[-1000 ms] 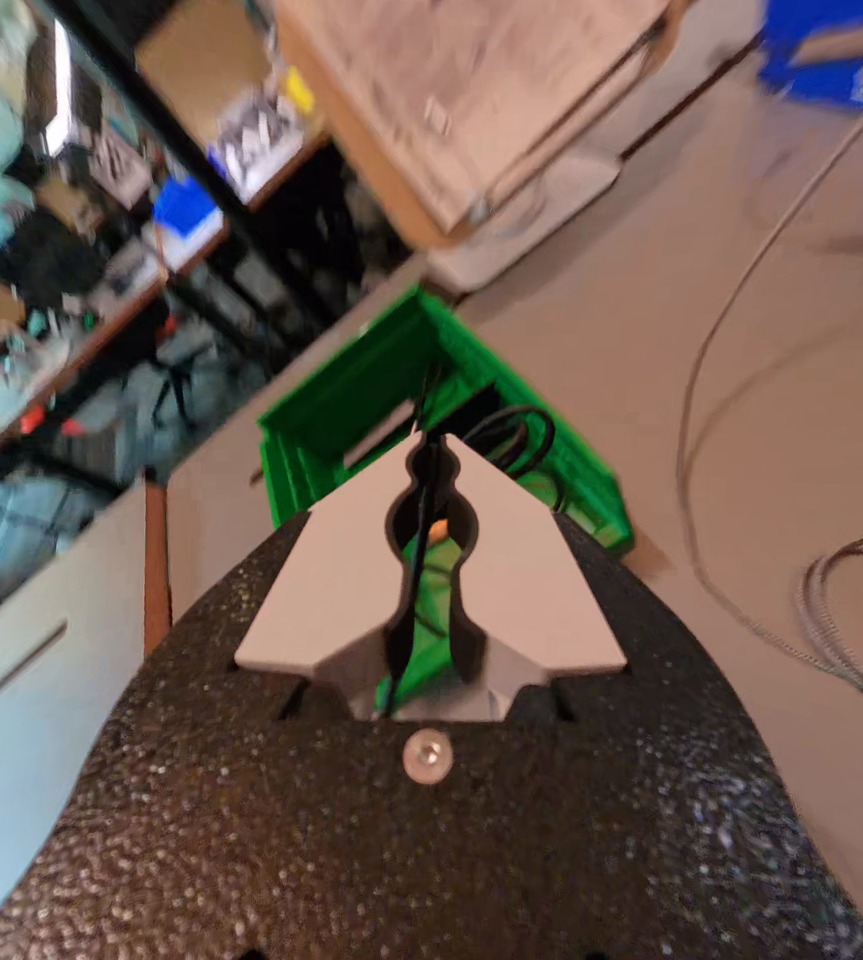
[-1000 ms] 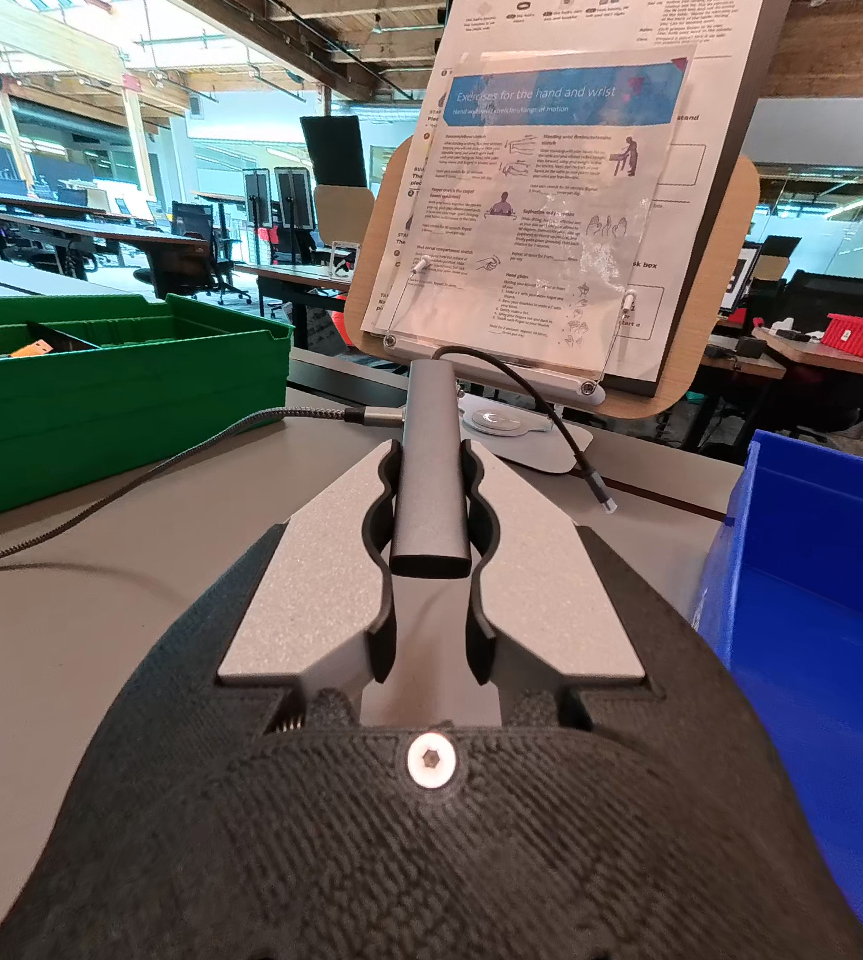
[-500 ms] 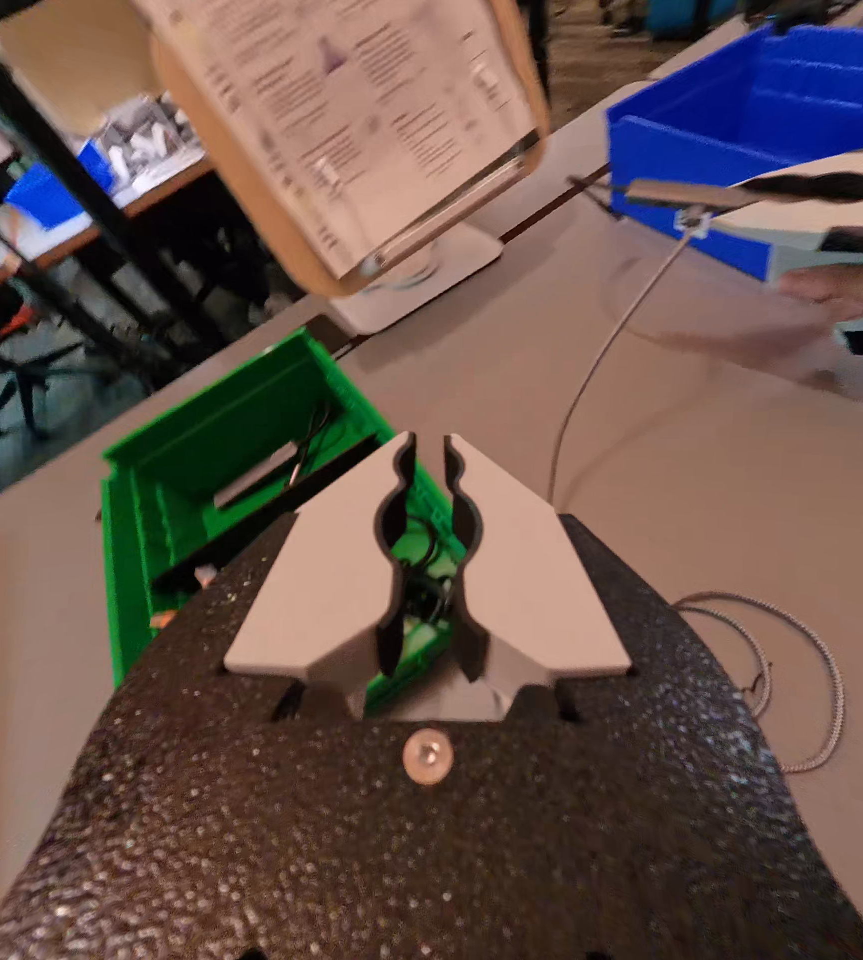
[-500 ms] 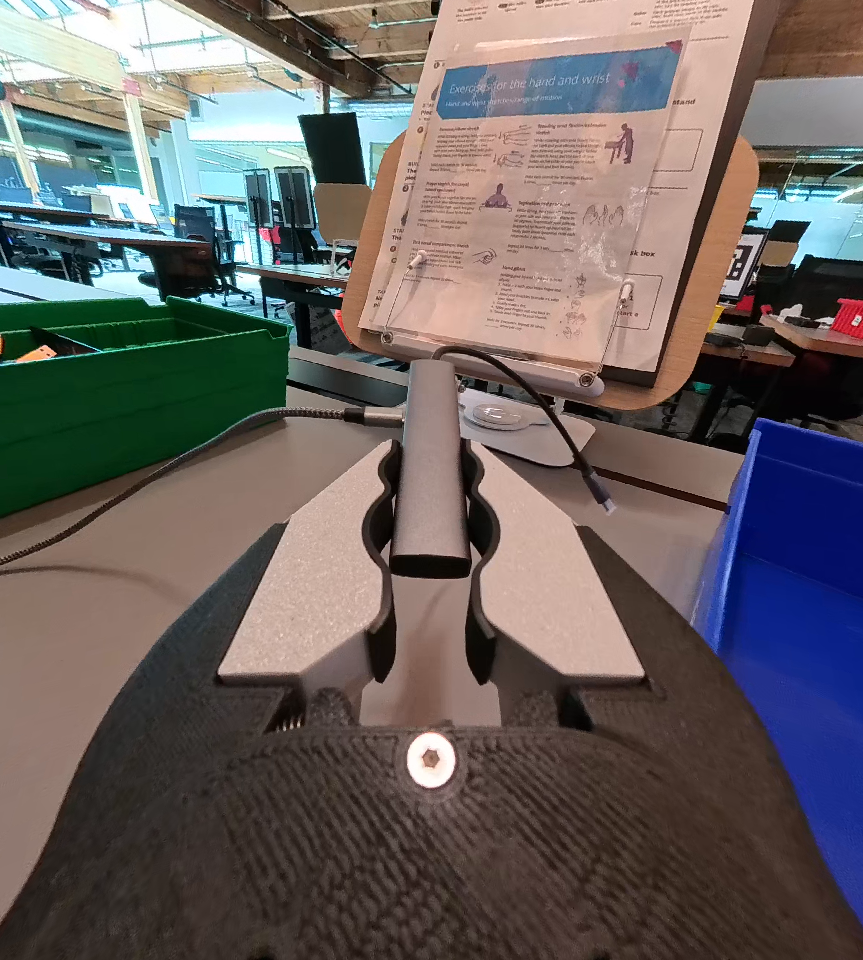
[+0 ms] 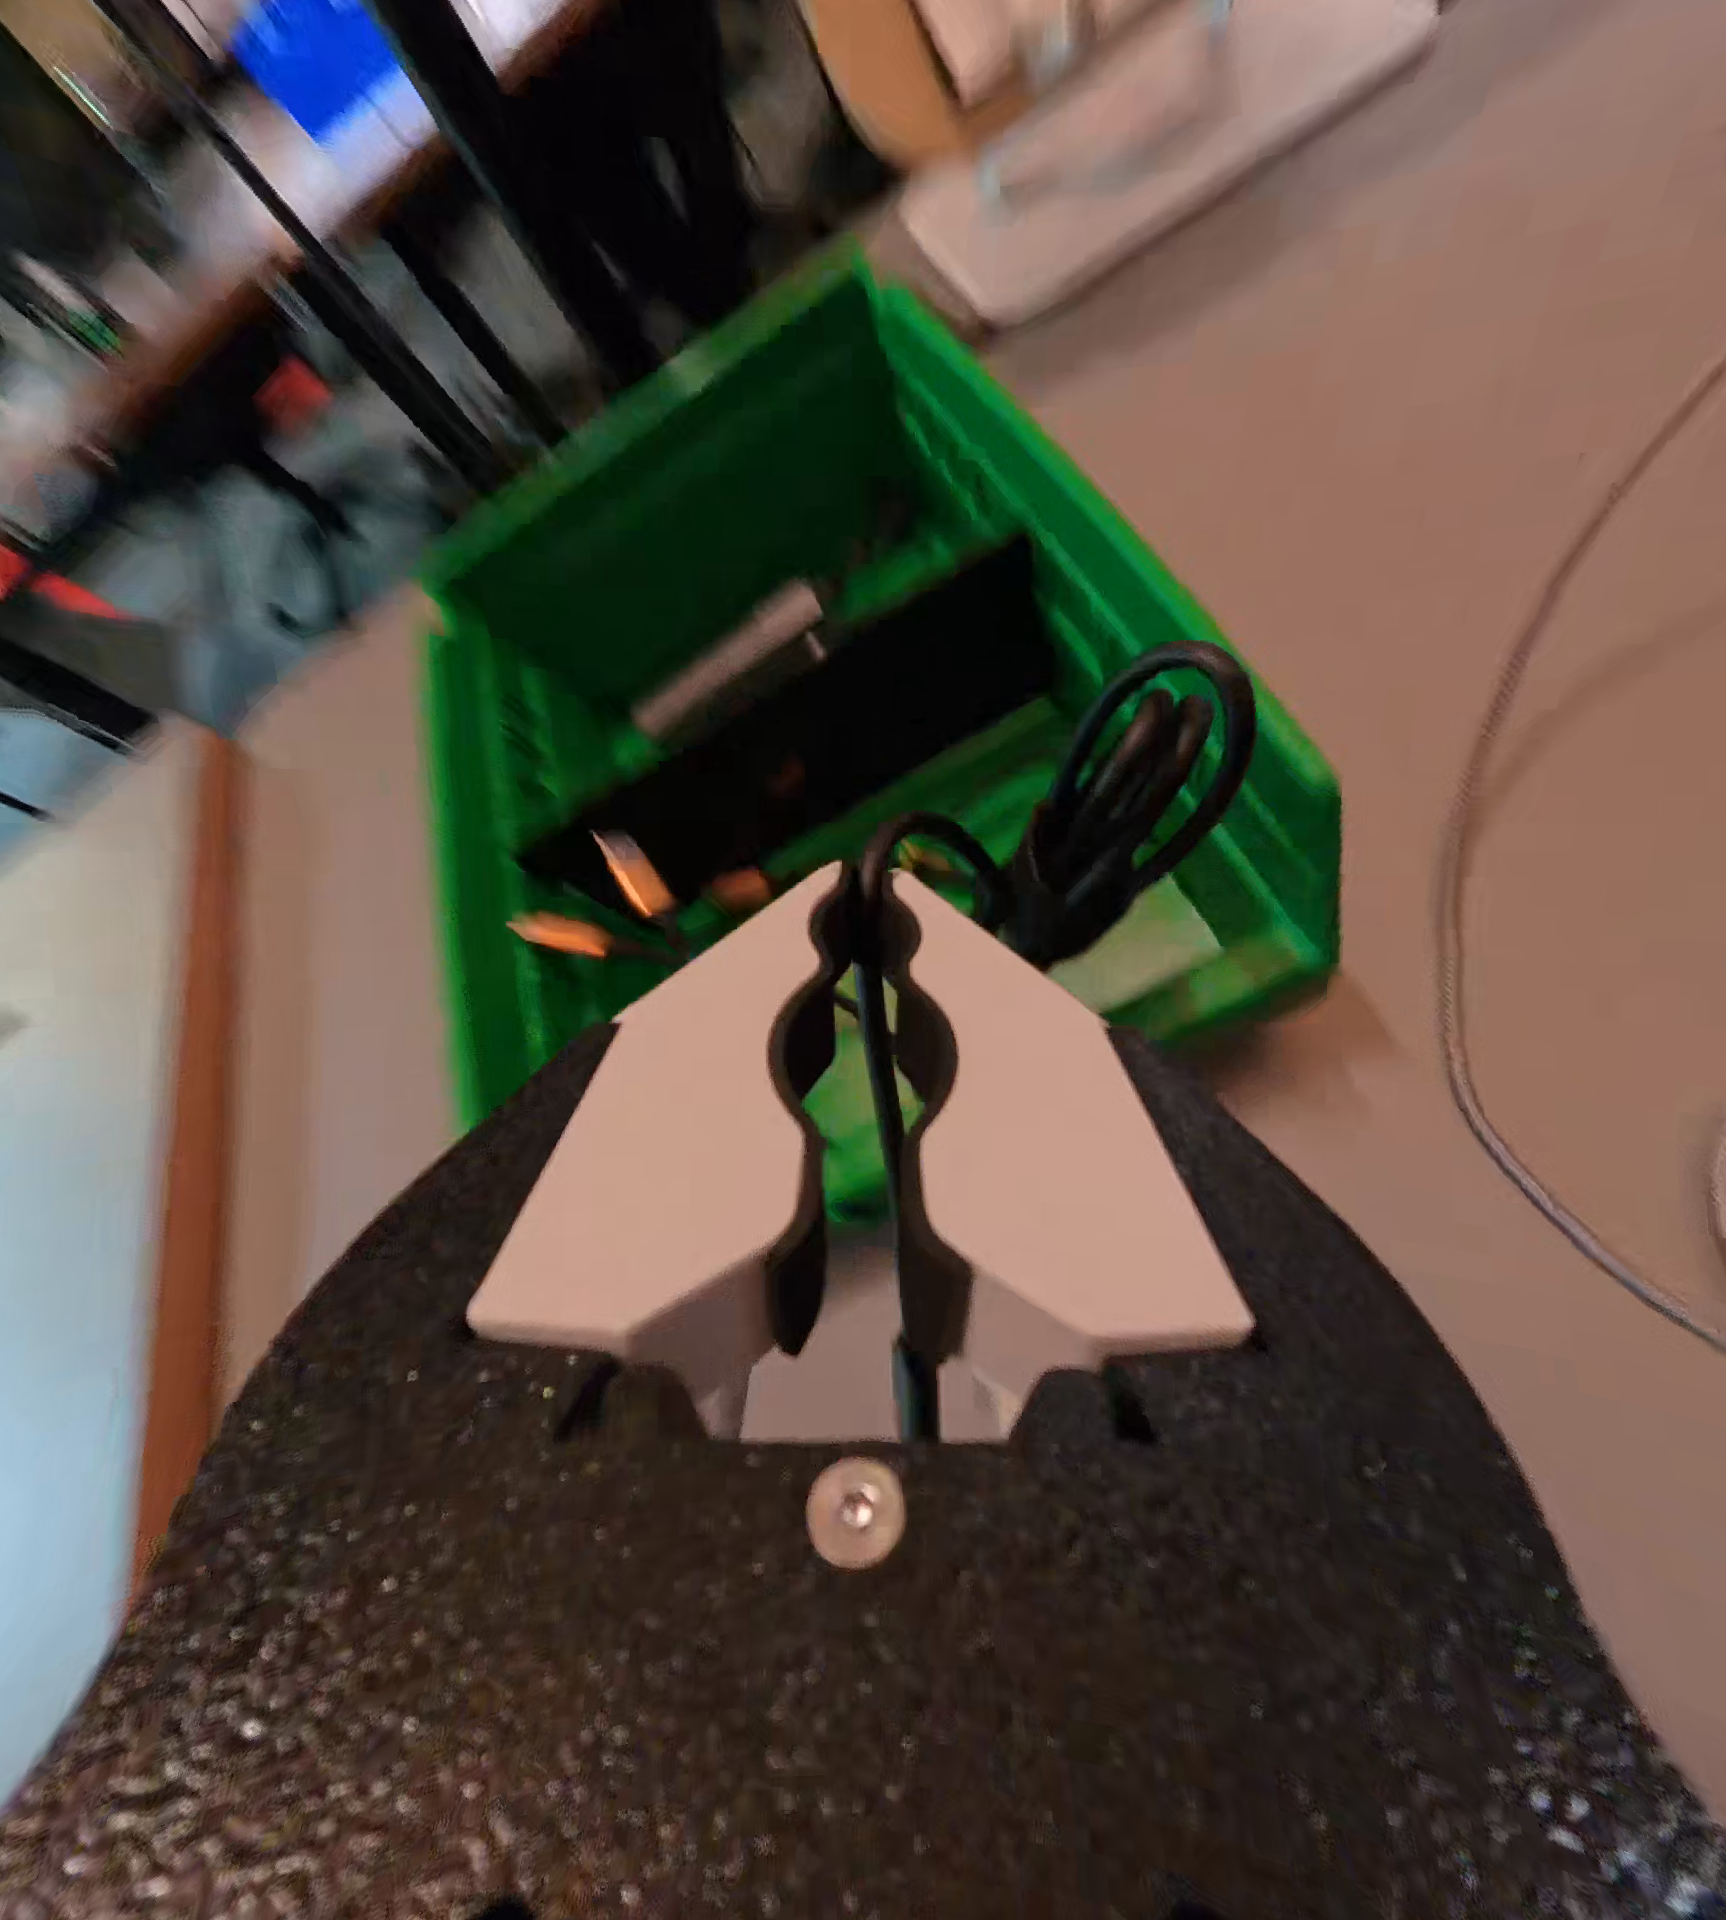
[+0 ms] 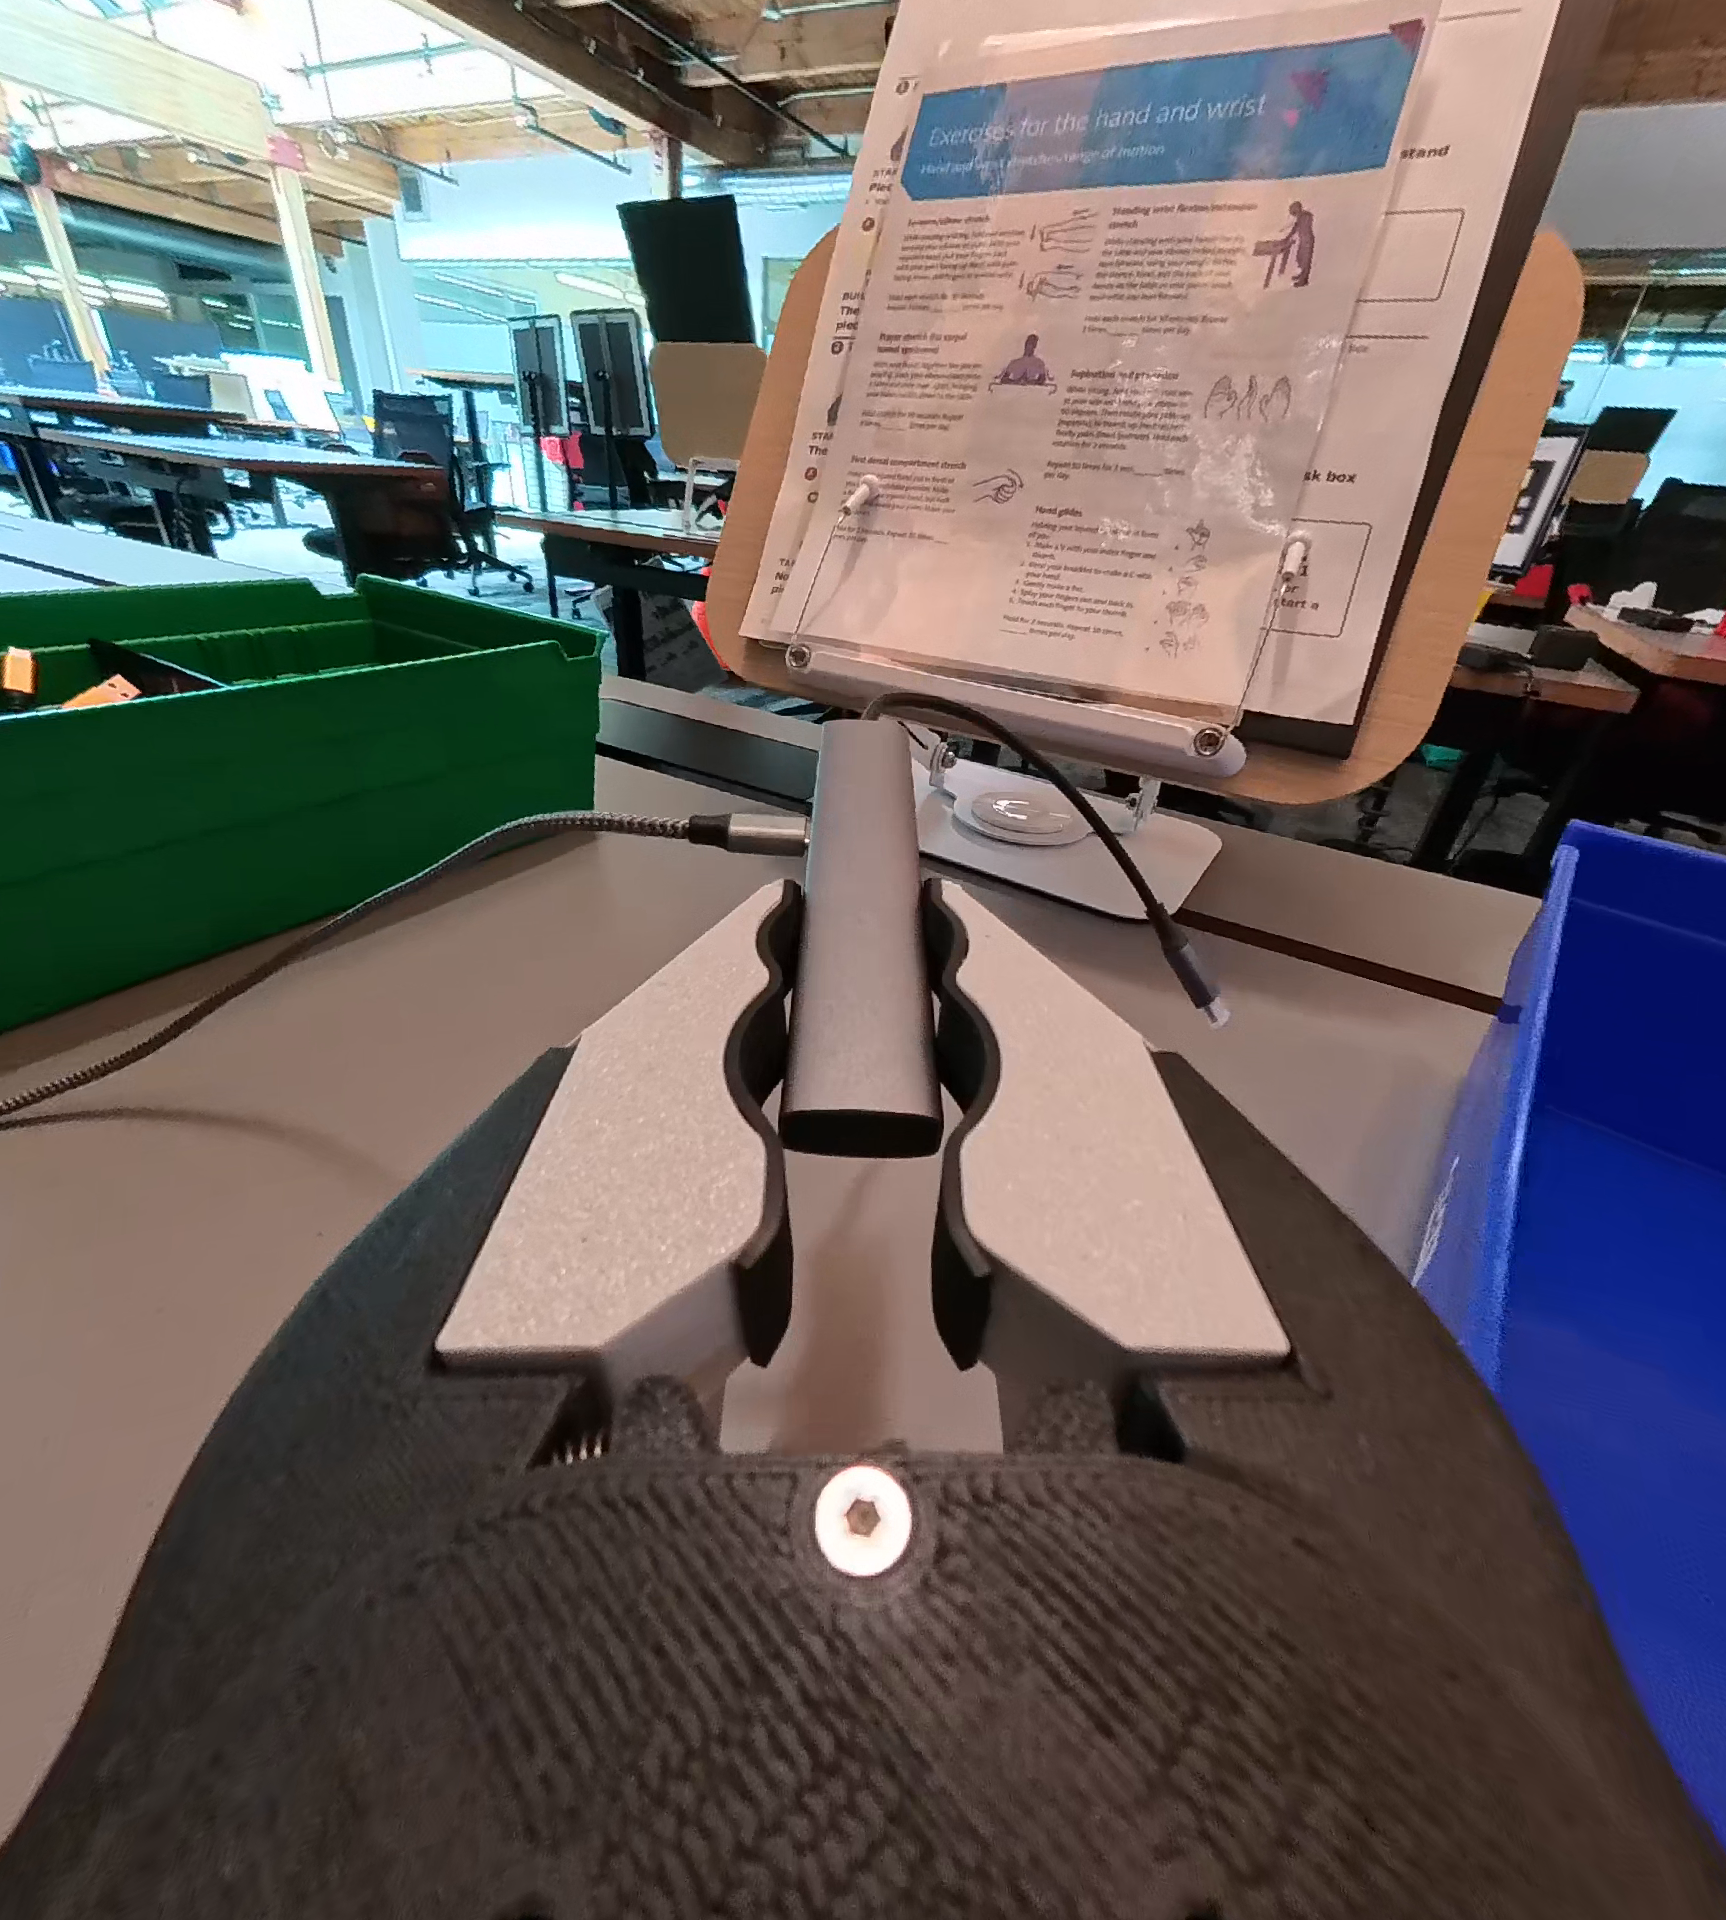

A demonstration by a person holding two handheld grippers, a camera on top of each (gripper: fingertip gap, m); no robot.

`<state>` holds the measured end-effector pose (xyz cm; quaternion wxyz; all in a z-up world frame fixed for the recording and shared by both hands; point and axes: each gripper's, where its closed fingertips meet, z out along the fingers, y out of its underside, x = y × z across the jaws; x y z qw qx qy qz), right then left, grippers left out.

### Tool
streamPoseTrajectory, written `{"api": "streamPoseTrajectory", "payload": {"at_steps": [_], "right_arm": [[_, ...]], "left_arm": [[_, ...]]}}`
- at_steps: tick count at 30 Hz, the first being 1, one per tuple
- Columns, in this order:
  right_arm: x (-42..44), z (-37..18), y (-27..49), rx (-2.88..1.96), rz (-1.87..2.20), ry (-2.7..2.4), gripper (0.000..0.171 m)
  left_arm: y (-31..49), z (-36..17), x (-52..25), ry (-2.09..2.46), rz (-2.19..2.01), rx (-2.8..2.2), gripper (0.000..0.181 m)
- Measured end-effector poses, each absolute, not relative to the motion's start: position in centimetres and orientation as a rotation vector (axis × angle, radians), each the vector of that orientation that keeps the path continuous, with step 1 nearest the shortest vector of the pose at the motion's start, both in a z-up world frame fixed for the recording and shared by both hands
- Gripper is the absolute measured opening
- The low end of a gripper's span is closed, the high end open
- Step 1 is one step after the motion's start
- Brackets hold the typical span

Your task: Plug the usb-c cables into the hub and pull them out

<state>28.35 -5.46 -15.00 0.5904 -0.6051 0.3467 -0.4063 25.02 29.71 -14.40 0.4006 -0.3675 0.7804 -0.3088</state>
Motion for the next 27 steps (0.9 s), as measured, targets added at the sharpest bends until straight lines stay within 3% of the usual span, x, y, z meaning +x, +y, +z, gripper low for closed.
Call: {"api": "streamPoseTrajectory", "payload": {"at_steps": [1, 5, 8, 14, 17, 22, 25, 27], "right_arm": [[28.4, -15.0, -5.6, -1.406, -0.946, 0.812, 0.022], [28.5, -15.1, -5.6, -1.406, -0.939, 0.818, 0.022], [28.5, -15.1, -5.6, -1.407, -0.934, 0.819, 0.022], [28.5, -15.1, -6.1, -1.393, -0.927, 0.836, 0.022], [28.5, -15.0, -6.3, -1.386, -0.927, 0.838, 0.022], [28.3, -14.8, -6.2, -1.382, -0.925, 0.831, 0.022], [28.2, -14.7, -6.1, -1.382, -0.923, 0.828, 0.022], [28.3, -14.7, -6.1, -1.381, -0.92, 0.831, 0.022]], "left_arm": [[28.9, -12.2, 25.0, 1.913, -0.801, -0.842, 0.001], [21.2, -4.3, 22.2, 1.769, -1.048, -0.397, 0.001], [13.9, -3.7, 18.9, 1.865, -1.223, -0.005, 0.001], [5.3, -12.1, 14.9, 2.087, -1.321, 0.576, 0.0], [6.0, -17.3, 14.6, 2.254, -1.217, 0.621, 0.001], [9.9, -19.1, 13.6, 2.384, -1.295, 0.468, 0.001], [13.3, -21.2, 12.7, 2.555, -1.222, 0.318, 0.016], [15.1, -22.3, 11.9, 2.649, -1.217, 0.167, 0.035]]}}
